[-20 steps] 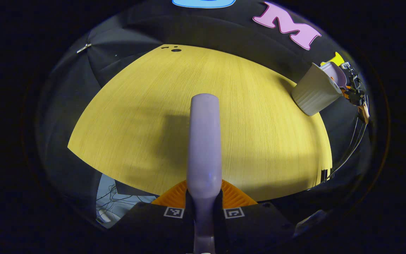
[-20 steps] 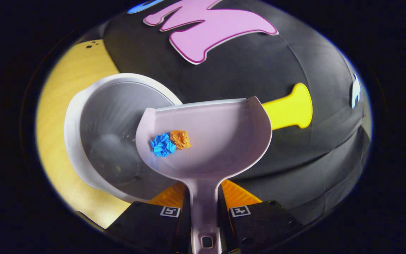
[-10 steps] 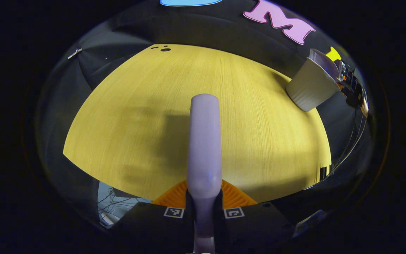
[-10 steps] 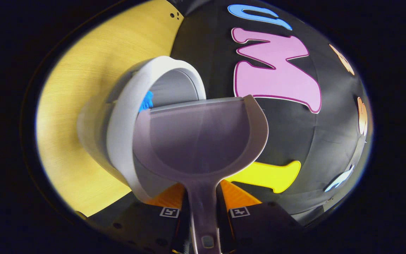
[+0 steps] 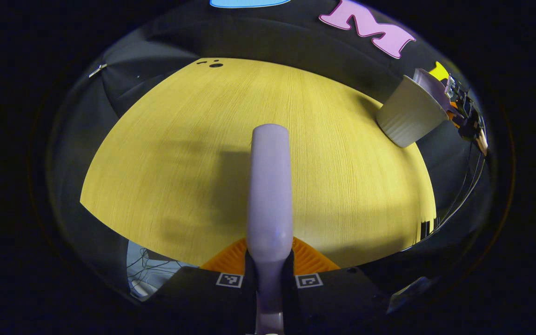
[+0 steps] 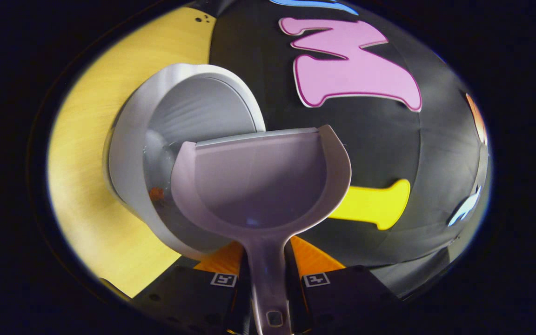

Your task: Pick up the small broom and dustpan from the desktop, sweep the trash into the dustpan with the broom, and then empty the trash into the garbage bin.

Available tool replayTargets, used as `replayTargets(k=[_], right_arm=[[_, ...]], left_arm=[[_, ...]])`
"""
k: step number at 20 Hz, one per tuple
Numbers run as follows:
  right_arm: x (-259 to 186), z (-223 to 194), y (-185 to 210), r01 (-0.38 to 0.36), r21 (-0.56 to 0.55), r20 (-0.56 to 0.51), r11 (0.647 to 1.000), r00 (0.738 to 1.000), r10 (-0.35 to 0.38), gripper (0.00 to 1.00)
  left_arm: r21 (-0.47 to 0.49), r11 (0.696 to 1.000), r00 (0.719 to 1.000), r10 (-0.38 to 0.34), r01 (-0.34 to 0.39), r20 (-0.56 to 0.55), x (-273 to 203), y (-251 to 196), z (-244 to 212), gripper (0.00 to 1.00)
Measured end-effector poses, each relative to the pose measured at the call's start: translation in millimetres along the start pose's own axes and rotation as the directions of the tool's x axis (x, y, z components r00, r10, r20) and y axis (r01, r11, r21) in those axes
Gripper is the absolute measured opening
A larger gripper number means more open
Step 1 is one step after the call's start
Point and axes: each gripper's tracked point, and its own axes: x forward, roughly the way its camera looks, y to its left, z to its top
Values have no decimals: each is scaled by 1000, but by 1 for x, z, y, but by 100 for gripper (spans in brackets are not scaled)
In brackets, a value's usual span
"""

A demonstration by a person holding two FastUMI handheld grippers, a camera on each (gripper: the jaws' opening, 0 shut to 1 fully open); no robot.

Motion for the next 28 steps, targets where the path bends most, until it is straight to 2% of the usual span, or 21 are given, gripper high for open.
replayTargets(k=[1,3,4,6,7,11,15,17,19,20,22,24,28], right_arm=[[-3,-6,-4,-6,51,-21,999,1000,7,37],[-8,-16,-11,-15,176,-62,984,998,26,37],[-14,-21,-12,-24,247,-78,969,996,45,37],[-20,-27,-14,-41,405,-104,913,990,90,39],[-21,-29,-17,-46,479,-112,876,987,113,34],[-23,-25,-15,-65,699,-98,712,978,186,37],[-25,-9,-13,-114,854,-20,508,967,252,37],[-27,10,-22,-143,905,33,402,963,268,37],[-36,28,-31,-166,929,77,330,961,265,37],[-44,33,-31,-183,935,103,303,959,263,33],[-62,54,-29,-223,940,155,260,954,256,36],[-85,80,-22,-263,936,201,235,945,257,37],[-134,141,9,-401,898,335,181,890,311,37]], left_arm=[[2,1000,1000,-2,2,2,0,0,1,27],[10,1000,1000,-6,6,5,2,0,4,27],[17,1000,1000,-8,7,9,2,-1,6,27],[25,1000,1000,-15,15,19,1,-3,9,26],[26,999,1000,-20,19,23,0,-4,11,27],[34,999,999,-38,37,37,-1,-6,12,27],[24,998,997,-54,53,52,-4,-7,10,27],[19,998,997,-59,58,56,-7,-5,7,27],[16,998,996,-61,60,64,-10,-3,5,27],[14,998,996,-62,61,71,-12,-2,6,25],[12,998,994,-63,62,89,-16,2,8,27],[6,998,993,-60,60,103,-16,5,11,25],[-5,997,991,-70,71,116,-17,9,13,26]])
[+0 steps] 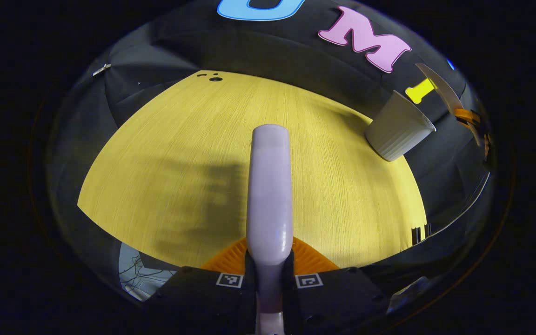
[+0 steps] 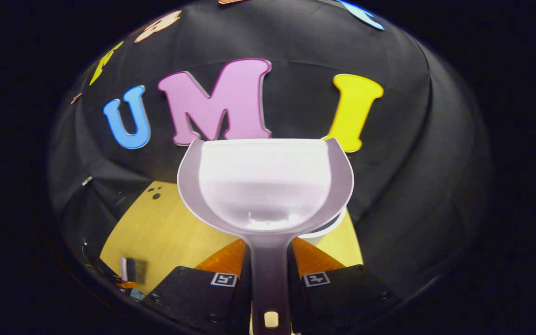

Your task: Pick up the small broom and dustpan from the desktop, sweep the trash into the dustpan with the broom, and then empty the trash into the garbage bin.

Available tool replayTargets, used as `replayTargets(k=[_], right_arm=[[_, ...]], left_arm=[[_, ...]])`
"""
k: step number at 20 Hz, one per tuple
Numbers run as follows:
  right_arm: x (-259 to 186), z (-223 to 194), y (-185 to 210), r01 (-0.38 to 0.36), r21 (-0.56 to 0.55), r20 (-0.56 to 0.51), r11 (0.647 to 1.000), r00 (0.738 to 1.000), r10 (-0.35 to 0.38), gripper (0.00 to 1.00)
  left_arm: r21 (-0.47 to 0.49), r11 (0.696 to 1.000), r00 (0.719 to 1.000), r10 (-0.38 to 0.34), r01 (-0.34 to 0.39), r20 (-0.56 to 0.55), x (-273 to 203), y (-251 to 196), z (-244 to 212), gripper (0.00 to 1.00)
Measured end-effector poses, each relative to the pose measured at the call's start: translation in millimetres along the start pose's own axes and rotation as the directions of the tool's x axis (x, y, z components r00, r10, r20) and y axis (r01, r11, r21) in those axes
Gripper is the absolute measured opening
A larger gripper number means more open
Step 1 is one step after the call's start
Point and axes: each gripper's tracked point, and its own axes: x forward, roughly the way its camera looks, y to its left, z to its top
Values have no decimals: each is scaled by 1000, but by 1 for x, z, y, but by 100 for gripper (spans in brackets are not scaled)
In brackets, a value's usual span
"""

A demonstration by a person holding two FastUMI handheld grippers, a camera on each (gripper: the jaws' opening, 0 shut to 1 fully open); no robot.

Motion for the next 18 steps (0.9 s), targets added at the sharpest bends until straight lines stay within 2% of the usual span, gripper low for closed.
replayTargets(k=[3,6,8,9,10,11,12,16,18], right_arm=[[2,-28,58,-105,-13,-38,994,994,104,36],[6,-64,103,-169,-27,-99,985,981,166,37],[10,-92,120,-183,-46,-147,982,974,174,37],[16,-105,127,-182,-64,-170,981,971,169,41],[20,-124,135,-185,-80,-191,979,967,167,37],[24,-143,142,-195,-88,-214,977,961,173,37],[27,-158,148,-205,-87,-238,975,954,180,37],[49,-233,162,-208,-46,-355,977,918,179,37],[56,-266,161,-200,-26,-420,980,891,170,37]], left_arm=[[21,1000,1000,4,-4,-6,1,3,0,26],[30,1000,1000,7,-7,-5,4,4,8,26],[28,1000,1000,9,-9,-1,8,2,14,27],[27,1000,1000,8,-9,2,10,0,18,27],[32,999,1000,8,-8,0,13,-1,22,25],[41,999,1000,11,-11,-6,16,-2,25,28],[53,999,1000,15,-14,-11,18,-2,27,26],[111,993,997,57,-51,-52,35,1,35,28],[127,989,994,80,-70,-79,50,6,41,25]])
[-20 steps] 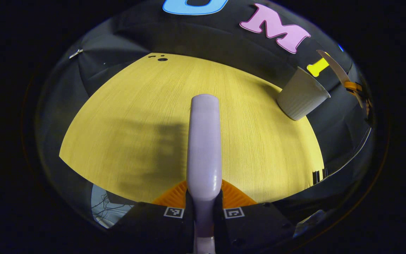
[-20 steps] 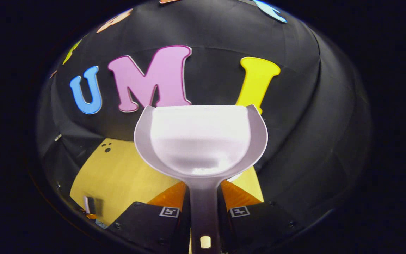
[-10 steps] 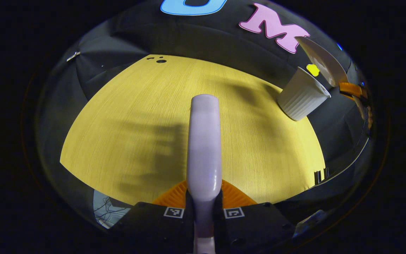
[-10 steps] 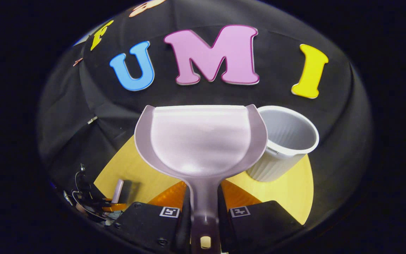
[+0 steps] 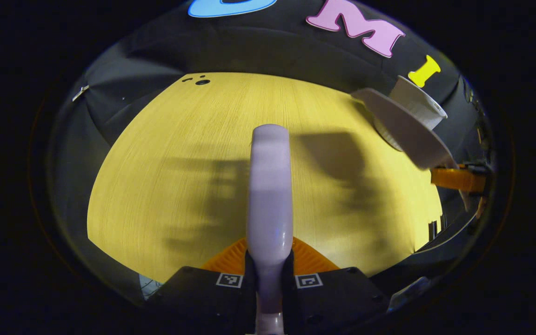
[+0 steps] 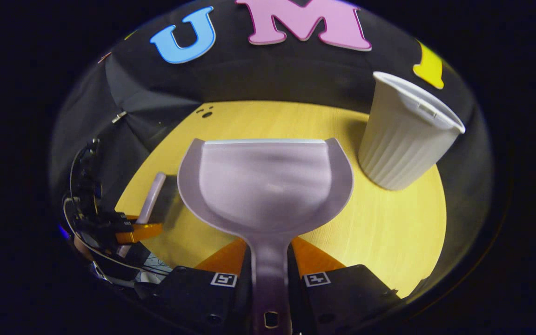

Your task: Pick up the small broom and dustpan from the desktop, sweep the trash into the dustpan with the broom, and then empty the trash into the garbage bin.

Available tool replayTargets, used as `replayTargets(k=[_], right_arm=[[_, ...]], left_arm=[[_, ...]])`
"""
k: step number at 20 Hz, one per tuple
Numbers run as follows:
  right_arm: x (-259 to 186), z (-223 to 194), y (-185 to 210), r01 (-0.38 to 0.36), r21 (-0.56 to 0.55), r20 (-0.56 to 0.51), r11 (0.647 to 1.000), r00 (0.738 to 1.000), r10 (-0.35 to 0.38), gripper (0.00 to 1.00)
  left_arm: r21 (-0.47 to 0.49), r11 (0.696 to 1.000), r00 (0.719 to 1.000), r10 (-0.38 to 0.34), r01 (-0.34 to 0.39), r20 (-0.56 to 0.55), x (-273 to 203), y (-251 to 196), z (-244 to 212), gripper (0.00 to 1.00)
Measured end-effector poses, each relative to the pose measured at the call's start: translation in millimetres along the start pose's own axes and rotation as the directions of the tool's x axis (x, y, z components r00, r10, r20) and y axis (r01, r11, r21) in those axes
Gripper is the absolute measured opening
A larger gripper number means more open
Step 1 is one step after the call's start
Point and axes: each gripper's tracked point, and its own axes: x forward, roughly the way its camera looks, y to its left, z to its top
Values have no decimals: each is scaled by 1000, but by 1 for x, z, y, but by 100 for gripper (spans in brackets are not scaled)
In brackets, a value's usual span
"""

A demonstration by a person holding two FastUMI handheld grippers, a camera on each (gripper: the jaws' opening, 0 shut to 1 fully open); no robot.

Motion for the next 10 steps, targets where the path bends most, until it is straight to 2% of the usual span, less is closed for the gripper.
replayTargets(k=[2,6,7,10], right_arm=[[16,-25,-6,13,14,-61,1000,998,-13,33],[37,-61,-19,49,44,-154,998,987,-41,37],[42,-62,-22,61,39,-148,997,987,-55,37],[53,-65,-26,90,6,-137,996,987,-89,37]], left_arm=[[13,1000,999,24,-23,-42,13,2,-1,26],[30,999,993,38,-35,-112,38,2,0,25],[43,998,991,48,-43,-126,43,2,-1,28],[80,995,983,76,-64,-164,51,3,-3,25]])
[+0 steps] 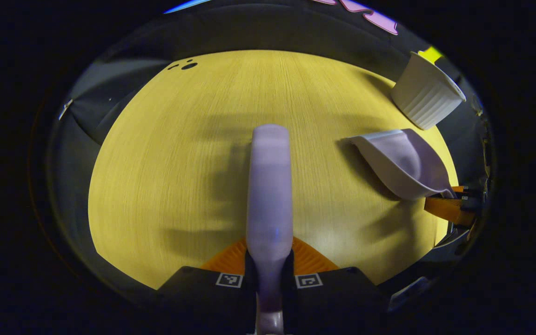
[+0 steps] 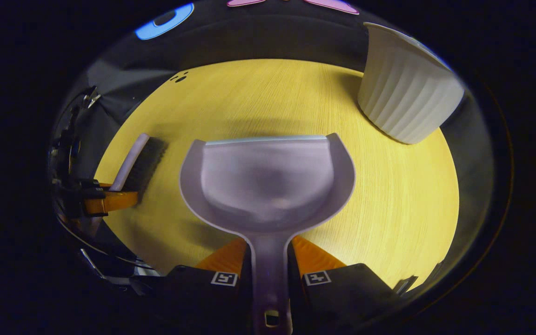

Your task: Pick up the small broom and dustpan from the desktop, sweep the trash into the dustpan with the broom, and then empty the trash into the garbage bin.

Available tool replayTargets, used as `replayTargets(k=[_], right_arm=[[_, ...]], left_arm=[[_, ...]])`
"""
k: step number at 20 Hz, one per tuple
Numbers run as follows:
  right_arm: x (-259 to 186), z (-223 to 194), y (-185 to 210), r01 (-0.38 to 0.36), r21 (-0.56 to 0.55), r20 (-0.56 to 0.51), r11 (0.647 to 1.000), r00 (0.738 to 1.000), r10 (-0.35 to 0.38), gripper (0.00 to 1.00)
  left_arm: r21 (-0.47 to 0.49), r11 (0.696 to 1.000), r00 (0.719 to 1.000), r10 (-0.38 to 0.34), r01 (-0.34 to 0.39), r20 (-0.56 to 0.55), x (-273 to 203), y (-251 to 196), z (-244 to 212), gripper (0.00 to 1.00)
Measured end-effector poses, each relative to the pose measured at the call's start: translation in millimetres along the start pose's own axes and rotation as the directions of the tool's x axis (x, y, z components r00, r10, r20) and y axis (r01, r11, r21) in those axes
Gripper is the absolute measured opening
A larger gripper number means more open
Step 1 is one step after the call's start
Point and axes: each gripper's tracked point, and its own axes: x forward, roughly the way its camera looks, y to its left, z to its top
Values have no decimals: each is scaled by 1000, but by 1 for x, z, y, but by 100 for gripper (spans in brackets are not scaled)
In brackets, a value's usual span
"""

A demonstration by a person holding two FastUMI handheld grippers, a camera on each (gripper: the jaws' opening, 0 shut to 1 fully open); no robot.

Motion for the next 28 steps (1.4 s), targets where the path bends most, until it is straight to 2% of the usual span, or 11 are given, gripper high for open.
replayTargets(k=[7,8,10,11,12,16,19,22,23,26,28], right_arm=[[15,-17,5,-12,-17,-86,1000,996,10,42],[16,-17,6,-20,-8,-79,1000,997,19,34],[17,-18,8,-30,1,-79,1000,996,30,43],[18,-20,7,-28,-1,-88,1000,996,28,39],[17,-20,13,-50,5,-84,999,995,50,40],[6,-13,13,-33,5,-17,999,999,33,100],[-16,9,14,-10,34,95,999,995,6,100],[-55,39,15,13,66,249,998,968,-29,99],[-71,49,16,19,73,299,997,953,-40,100],[-130,73,20,24,77,460,997,886,-57,99],[-161,79,25,39,67,530,997,845,-69,99]], left_arm=[[79,996,997,43,-38,-69,10,-1,2,29],[95,995,996,50,-43,-73,10,-1,3,30],[115,992,997,57,-50,-54,11,-2,7,34],[116,992,998,52,-47,-41,9,-3,8,34],[106,994,998,43,-39,-35,9,-5,8,48],[37,996,990,75,-80,119,-10,5,29,92],[-16,999,965,38,-36,259,-41,-4,45,95],[-16,1000,903,6,1,429,-92,-8,59,95],[-14,1000,871,10,-3,492,-113,-8,62,95],[-14,1000,725,25,-21,688,-189,-13,68,96],[-21,1000,671,31,-23,741,-220,-18,56,96]])
